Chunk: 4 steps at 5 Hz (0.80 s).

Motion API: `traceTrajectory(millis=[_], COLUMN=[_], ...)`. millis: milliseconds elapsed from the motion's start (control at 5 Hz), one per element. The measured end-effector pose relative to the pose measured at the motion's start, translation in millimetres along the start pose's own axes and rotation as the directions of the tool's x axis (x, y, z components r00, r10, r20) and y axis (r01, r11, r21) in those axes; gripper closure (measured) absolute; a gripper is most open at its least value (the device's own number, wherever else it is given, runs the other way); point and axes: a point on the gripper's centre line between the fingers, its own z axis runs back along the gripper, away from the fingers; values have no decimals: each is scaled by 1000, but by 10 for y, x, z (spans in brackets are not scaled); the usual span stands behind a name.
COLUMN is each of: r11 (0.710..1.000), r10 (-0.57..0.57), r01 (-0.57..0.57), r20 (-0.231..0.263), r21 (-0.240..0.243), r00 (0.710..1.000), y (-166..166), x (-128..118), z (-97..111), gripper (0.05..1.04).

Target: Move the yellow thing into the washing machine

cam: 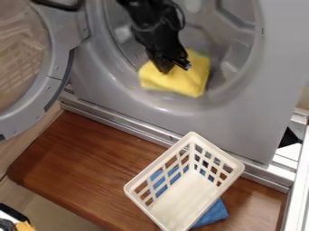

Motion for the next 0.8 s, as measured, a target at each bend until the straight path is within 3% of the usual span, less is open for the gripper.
traceTrajectory(millis=[200,400,600,800], r11=[999,996,997,998], r10=[-32,-80,-60,-44], r01=[32,79,56,41], r20=[-33,-68,-93,-86], r21=[-14,-28,-45,-37], r00=[999,994,994,995], y=[48,-2,-71,-97], x=[76,152,49,-2], z=[-317,-318,-323,-180], gripper=[1013,874,627,322])
